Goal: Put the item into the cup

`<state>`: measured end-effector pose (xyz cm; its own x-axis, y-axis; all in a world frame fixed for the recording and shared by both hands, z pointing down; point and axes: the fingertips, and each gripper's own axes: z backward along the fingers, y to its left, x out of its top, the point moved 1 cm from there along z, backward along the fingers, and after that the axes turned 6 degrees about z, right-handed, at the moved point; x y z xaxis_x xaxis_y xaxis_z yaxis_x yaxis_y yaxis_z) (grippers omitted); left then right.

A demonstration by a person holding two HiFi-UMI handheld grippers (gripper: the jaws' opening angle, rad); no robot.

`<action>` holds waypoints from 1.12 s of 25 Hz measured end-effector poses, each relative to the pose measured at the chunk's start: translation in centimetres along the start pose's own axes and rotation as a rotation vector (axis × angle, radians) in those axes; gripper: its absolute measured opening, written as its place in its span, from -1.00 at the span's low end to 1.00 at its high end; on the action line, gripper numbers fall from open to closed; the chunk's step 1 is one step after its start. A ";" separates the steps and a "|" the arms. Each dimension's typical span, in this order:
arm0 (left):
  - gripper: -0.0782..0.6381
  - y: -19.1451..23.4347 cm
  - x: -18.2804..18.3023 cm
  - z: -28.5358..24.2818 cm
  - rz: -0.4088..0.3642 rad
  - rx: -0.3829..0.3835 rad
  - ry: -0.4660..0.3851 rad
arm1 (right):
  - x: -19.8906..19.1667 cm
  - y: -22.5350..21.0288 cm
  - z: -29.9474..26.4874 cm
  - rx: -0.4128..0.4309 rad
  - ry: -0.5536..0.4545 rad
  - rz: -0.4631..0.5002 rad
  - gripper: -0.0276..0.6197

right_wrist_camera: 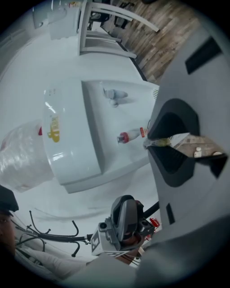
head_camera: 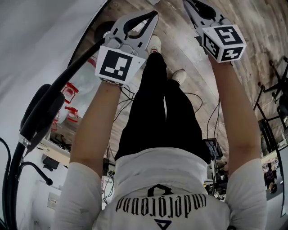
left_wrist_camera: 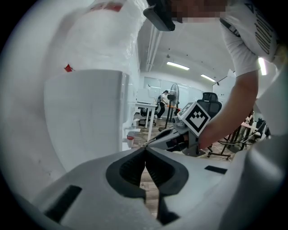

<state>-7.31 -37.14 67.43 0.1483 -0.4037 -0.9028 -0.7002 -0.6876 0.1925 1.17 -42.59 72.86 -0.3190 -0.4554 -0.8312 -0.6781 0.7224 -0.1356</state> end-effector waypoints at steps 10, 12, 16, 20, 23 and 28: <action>-0.76 2.1 -3.6 -2.5 0.056 0.017 -0.002 | -3.1 -2.6 -6.1 -0.021 0.058 -0.001 -0.74; -0.76 2.1 -3.9 -2.7 0.057 0.014 -0.001 | -3.5 -2.9 -7.0 -0.025 0.074 0.005 -0.72; -0.76 2.3 -4.4 -2.7 0.060 0.012 0.005 | -3.9 -3.1 -8.8 -0.021 0.104 0.018 -0.69; -0.76 2.6 -4.5 -2.6 0.068 0.013 0.008 | -4.2 -3.7 -9.7 -0.038 0.133 0.019 -0.62; -0.76 2.6 -4.6 -2.8 0.073 0.014 0.014 | -4.6 -3.9 -9.8 -0.044 0.144 0.014 -0.54; -0.76 2.9 -4.4 -2.4 0.084 0.022 0.015 | -4.9 -3.8 -9.8 -0.051 0.149 0.005 -0.37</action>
<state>-8.32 -38.74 72.89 0.0993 -0.4685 -0.8779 -0.7260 -0.6375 0.2581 -1.16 -48.20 82.69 -0.4145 -0.5267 -0.7422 -0.7079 0.6991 -0.1008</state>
